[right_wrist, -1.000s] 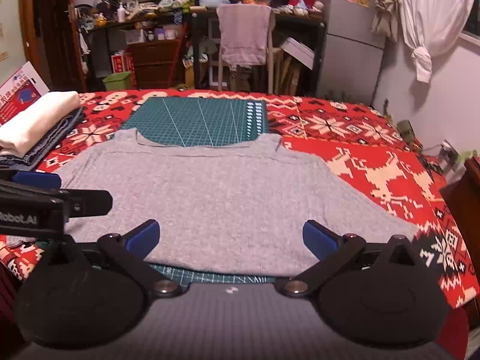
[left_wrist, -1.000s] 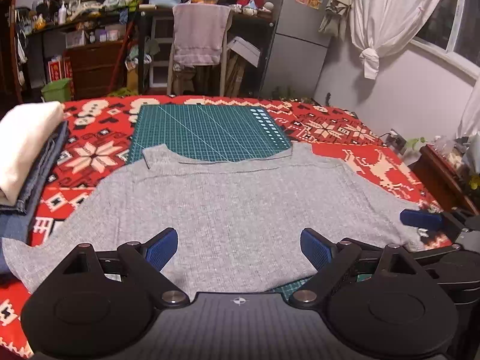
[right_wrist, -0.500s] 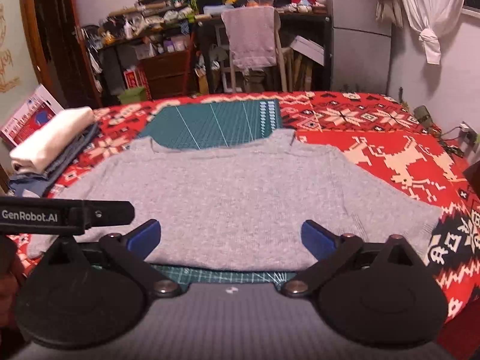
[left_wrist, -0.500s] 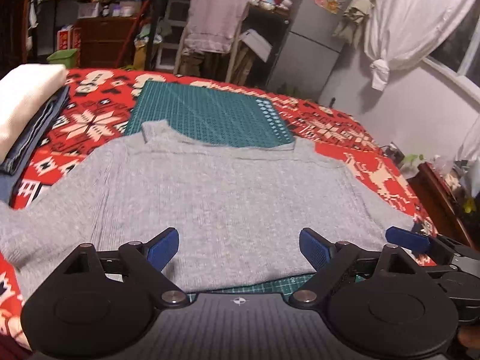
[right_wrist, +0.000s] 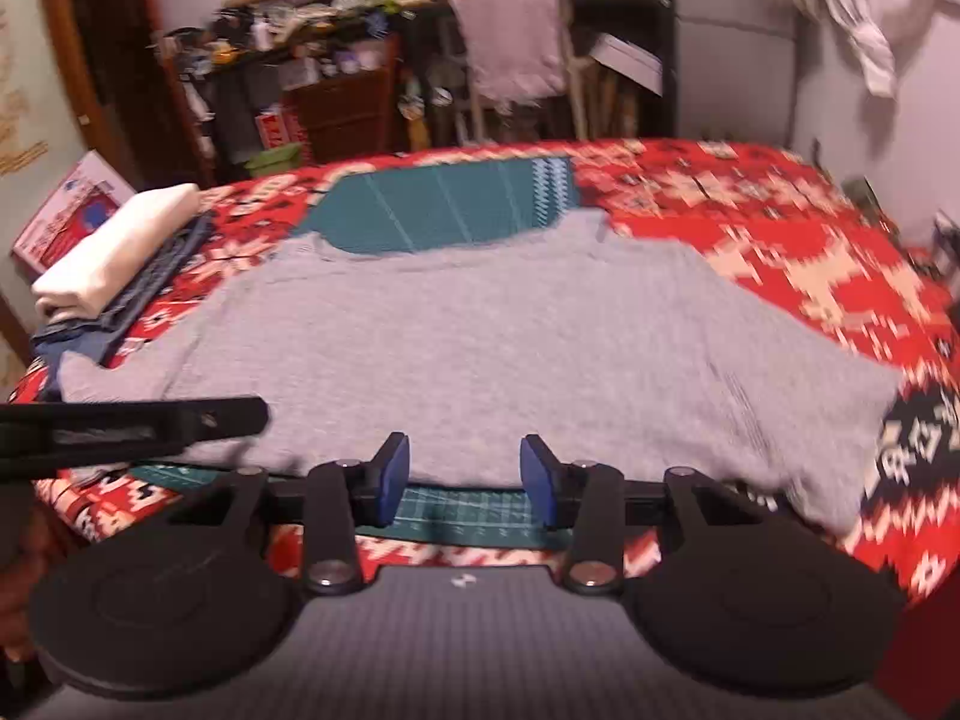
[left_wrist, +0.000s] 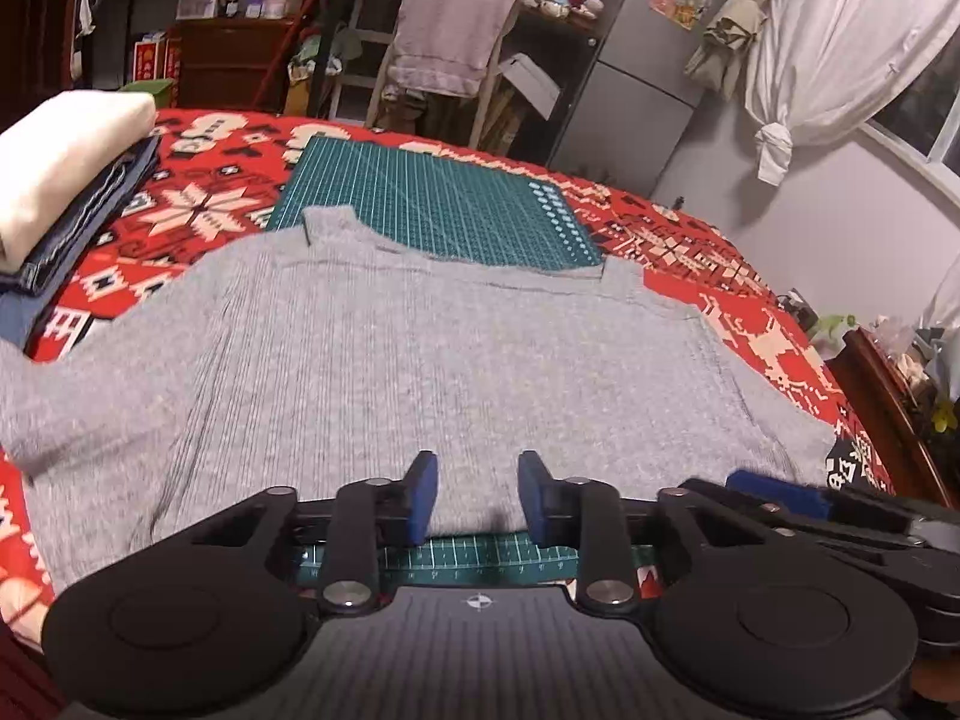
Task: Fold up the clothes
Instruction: 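Close both tools on the grey shirt's hem and hold it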
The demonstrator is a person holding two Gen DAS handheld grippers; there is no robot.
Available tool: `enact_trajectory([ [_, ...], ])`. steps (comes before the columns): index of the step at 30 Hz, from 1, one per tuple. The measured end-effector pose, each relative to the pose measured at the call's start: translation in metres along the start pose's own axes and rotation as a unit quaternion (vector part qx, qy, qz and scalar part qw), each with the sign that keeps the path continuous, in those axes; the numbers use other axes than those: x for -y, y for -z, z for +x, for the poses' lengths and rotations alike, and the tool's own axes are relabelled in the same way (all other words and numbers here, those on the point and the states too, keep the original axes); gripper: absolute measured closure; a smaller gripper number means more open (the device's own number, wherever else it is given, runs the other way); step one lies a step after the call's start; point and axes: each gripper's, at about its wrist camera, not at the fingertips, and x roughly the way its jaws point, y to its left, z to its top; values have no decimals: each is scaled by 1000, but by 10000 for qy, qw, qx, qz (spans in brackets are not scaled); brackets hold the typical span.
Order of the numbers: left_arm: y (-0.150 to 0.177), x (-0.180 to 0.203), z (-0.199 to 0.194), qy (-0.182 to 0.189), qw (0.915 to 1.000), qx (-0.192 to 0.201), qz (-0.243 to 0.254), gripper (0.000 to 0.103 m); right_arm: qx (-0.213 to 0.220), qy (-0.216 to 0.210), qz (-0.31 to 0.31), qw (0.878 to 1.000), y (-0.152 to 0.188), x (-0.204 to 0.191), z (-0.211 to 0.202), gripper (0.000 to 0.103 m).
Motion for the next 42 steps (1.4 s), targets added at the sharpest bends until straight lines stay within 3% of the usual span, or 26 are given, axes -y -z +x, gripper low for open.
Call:
enact_trajectory([
  [2, 2, 0, 0, 0, 10000, -23, -22, 87, -16, 17, -100, 9999, 1, -4, 0, 76],
  [4, 4, -1, -2, 26, 10000, 20, -48, 89, -97, -35, -41, 9999, 4, -3, 1, 88],
  [9, 5, -7, 3, 33, 9997, -101, -226, 97, -232, -73, 251, 9994, 6, 7, 6, 101],
  [21, 10, -8, 16, -25, 9984, -472, -324, 99, -439, -178, 253, 9986, 9, 6, 15, 101],
  [28, 10, -8, 15, -14, 9985, -450, -314, 99, -522, -315, 174, 9980, 10, 1, 20, 101],
  [33, 6, -4, 11, 251, 9992, -204, -225, 99, -395, -484, 128, 9980, 1, -4, 22, 101],
  [37, 5, 1, 19, 454, 9984, -283, -186, 99, -411, -666, 195, 9967, -6, -8, 33, 101],
  [42, 6, 3, 25, 499, 9980, -351, -178, 99, -341, -548, 62, 9979, -8, -12, 43, 101],
])
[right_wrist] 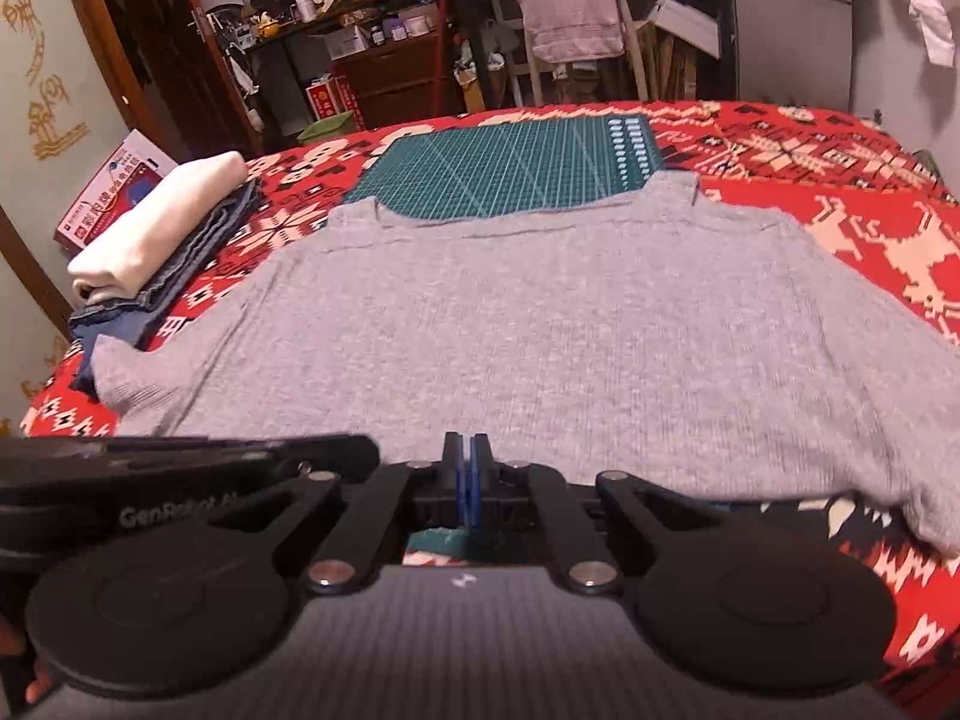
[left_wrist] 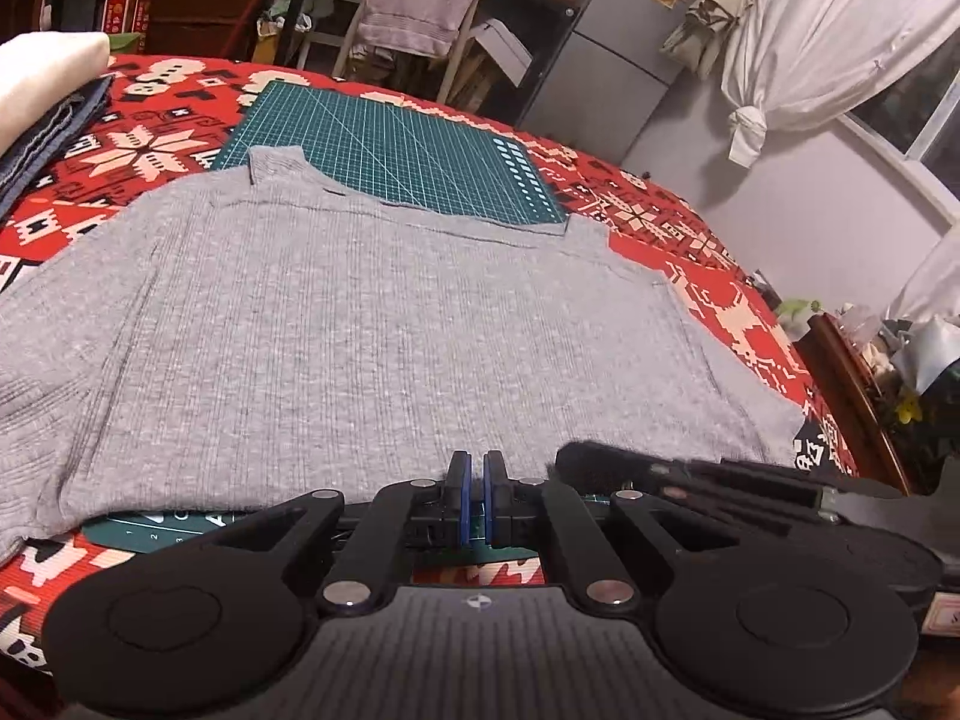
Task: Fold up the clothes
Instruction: 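Close both tools on the grey shirt's hem and hold it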
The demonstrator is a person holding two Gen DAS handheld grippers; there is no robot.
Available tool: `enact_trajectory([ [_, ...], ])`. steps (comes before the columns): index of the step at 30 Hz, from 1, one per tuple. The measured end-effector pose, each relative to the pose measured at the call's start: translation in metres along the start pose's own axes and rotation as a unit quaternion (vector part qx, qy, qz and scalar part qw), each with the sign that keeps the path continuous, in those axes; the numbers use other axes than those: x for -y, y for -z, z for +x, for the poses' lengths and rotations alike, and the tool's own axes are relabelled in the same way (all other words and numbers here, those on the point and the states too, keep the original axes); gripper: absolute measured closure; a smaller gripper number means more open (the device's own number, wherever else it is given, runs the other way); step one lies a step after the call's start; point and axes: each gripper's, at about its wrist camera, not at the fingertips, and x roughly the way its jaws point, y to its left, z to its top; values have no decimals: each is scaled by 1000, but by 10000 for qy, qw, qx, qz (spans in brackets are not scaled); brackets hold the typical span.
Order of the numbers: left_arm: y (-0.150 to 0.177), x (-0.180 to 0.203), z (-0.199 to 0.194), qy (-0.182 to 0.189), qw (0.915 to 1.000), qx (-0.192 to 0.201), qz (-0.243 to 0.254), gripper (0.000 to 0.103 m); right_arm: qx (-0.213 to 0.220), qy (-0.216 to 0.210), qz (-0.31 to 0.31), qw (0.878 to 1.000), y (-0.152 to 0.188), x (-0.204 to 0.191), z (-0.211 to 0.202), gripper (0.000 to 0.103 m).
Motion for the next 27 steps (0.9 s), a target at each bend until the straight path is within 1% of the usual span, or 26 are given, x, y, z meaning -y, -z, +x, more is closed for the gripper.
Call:
enact_trajectory([
  [2, 0, -1, 2, -20, 10000, -30, -28, 99, 8, 72, -116, 9999, -1, -2, 3, 101],
  [5, 1, -4, 3, -50, 9999, -71, -111, 99, -251, 95, -179, 9995, 4, -4, 10, 101],
  [7, 0, -6, 2, -57, 9998, -51, -171, 99, -216, 97, -327, 9992, 5, -9, 7, 101],
  [10, -1, -9, -1, -8, 9997, 55, -254, 99, -30, 69, -520, 9986, 2, -18, 3, 101],
  [12, -2, -10, -2, 21, 9995, 134, -289, 99, -25, 56, -631, 9980, 0, -24, 7, 101],
  [16, -2, -16, 1, -46, 9990, 9, -444, 101, -187, 14, -658, 9977, 1, -29, 16, 101],
  [18, -1, -20, 3, -31, 9985, -27, -542, 101, -200, 14, -641, 9977, 2, -29, 15, 100],
  [22, 0, -18, 3, -55, 9988, -24, -491, 100, -168, 136, -458, 9987, 3, -20, 11, 100],
  [27, 0, -19, 3, -26, 9986, -31, -528, 101, -168, 457, 202, 9986, 6, 12, 3, 100],
])
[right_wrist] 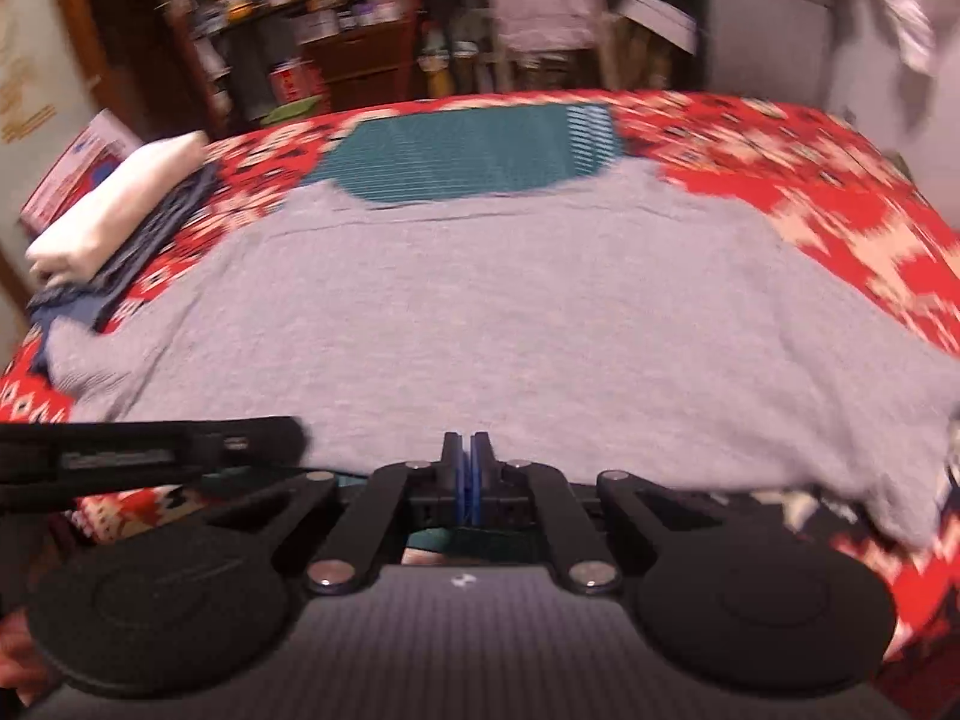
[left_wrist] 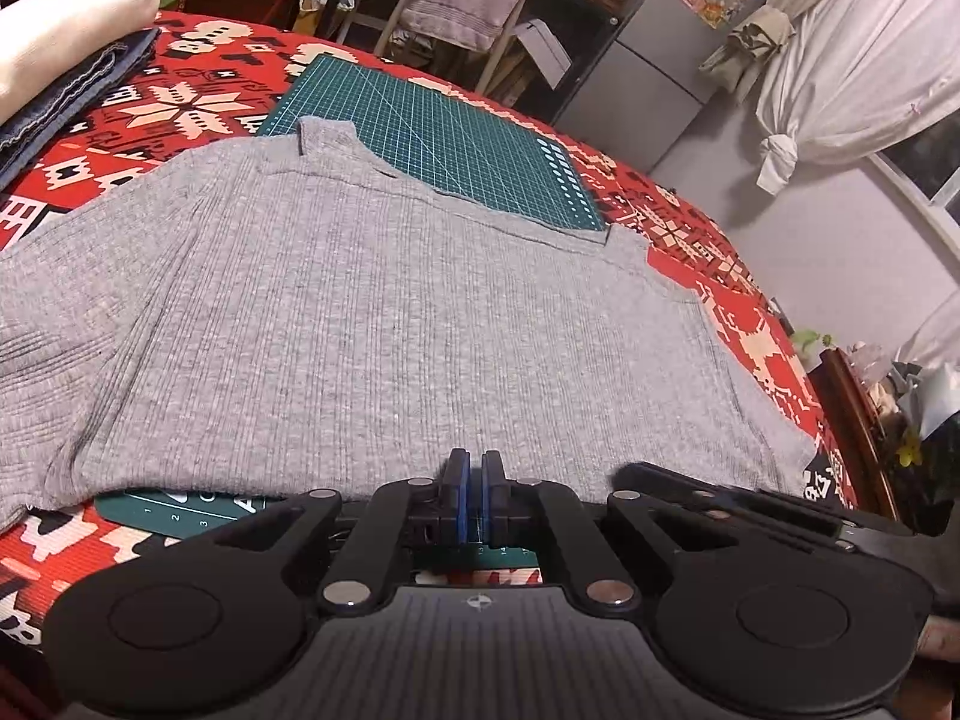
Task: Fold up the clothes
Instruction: 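Close both tools on the grey shirt's hem and hold it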
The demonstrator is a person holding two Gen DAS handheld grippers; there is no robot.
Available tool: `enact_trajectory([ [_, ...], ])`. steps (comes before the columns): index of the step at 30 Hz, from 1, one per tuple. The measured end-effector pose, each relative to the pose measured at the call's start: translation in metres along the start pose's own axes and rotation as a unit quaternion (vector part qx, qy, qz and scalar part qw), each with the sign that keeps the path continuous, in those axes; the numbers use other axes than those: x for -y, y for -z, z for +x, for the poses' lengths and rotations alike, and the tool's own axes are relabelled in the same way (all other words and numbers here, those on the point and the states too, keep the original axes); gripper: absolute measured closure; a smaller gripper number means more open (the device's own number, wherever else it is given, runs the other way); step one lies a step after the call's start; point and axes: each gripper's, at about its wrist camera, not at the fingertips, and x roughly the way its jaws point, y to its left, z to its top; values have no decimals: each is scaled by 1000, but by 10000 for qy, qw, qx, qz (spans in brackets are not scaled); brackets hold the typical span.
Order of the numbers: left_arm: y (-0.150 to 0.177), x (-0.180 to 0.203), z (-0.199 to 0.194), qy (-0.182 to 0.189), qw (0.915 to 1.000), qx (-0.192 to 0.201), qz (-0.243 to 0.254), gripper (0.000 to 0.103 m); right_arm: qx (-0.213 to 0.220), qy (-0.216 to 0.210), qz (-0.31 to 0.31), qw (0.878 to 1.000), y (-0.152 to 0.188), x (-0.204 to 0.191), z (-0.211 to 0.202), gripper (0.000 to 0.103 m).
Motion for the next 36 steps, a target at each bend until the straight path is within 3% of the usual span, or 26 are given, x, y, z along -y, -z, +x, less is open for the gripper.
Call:
enact_trajectory([
  [17, 0, -1, 0, 7, 10000, -2, 16, 100, 164, 1181, 1236, 9851, 4, 108, -39, 100],
  [23, 0, 0, -1, 18, 10000, -4, -4, 100, 111, 884, 1587, 9833, 9, 115, -44, 95],
  [28, 0, -1, -3, 24, 10000, -1, -22, 100, 109, 668, 2287, 9711, 15, 119, -36, 90],
  [32, 0, -2, -3, 24, 10000, -6, -61, 100, 221, 806, 2489, 9649, 15, 120, -34, 82],
  [36, 0, -2, -3, 21, 10000, -7, -53, 100, 282, 975, 2606, 9601, 14, 122, -34, 82],
])
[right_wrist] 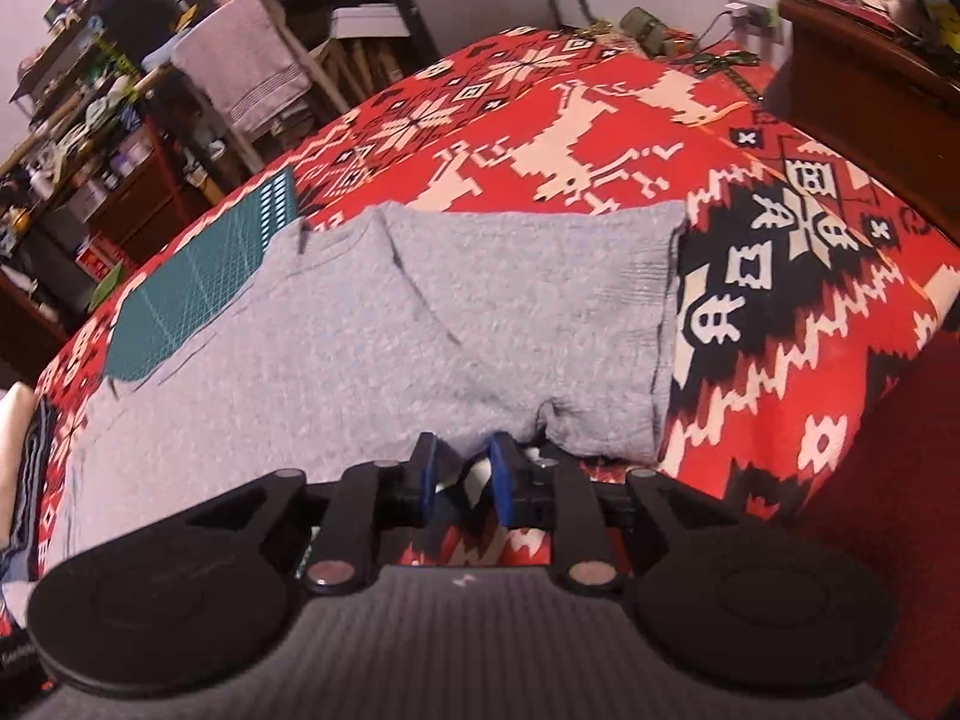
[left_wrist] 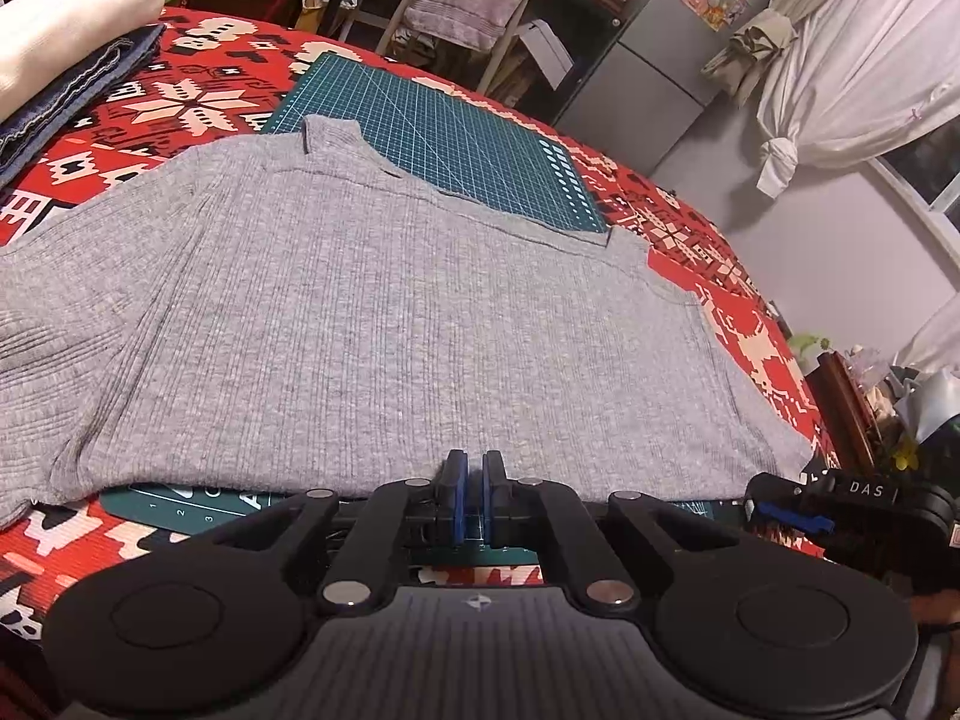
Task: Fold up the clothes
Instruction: 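Close both tools on the grey shirt's hem and hold it, then open the right tool to release the hem while the left tool stays closed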
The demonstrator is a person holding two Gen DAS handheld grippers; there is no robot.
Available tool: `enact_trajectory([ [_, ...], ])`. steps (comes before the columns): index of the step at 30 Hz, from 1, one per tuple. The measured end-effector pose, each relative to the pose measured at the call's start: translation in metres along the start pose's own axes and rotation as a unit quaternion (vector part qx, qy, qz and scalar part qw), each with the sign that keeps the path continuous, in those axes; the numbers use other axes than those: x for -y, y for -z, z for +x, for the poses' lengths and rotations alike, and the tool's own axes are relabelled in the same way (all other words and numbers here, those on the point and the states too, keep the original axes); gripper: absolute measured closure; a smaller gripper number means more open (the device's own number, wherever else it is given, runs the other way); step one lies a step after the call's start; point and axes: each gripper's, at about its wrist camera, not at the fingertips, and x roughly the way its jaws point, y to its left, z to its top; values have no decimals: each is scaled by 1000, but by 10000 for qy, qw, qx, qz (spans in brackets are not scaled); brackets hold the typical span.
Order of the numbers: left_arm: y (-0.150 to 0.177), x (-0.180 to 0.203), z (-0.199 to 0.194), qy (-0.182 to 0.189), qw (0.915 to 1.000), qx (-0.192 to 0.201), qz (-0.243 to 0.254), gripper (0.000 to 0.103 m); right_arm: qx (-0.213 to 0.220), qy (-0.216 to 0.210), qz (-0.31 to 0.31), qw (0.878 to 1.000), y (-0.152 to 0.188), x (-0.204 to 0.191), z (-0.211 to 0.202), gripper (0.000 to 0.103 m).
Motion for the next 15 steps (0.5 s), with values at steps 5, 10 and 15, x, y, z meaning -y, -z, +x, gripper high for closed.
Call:
enact_trajectory([
  [5, 0, -1, 0, 10, 10000, -4, -37, 100, 40, 152, -28, 9999, 0, 6, -9, 82],
  [10, 0, -1, 0, 19, 10000, 6, -42, 100, 203, 244, -70, 9995, -2, 11, -21, 80],
  [15, -1, -2, -3, 86, 9999, 78, -34, 100, 262, -31, -798, 9965, 2, -14, -22, 85],
])
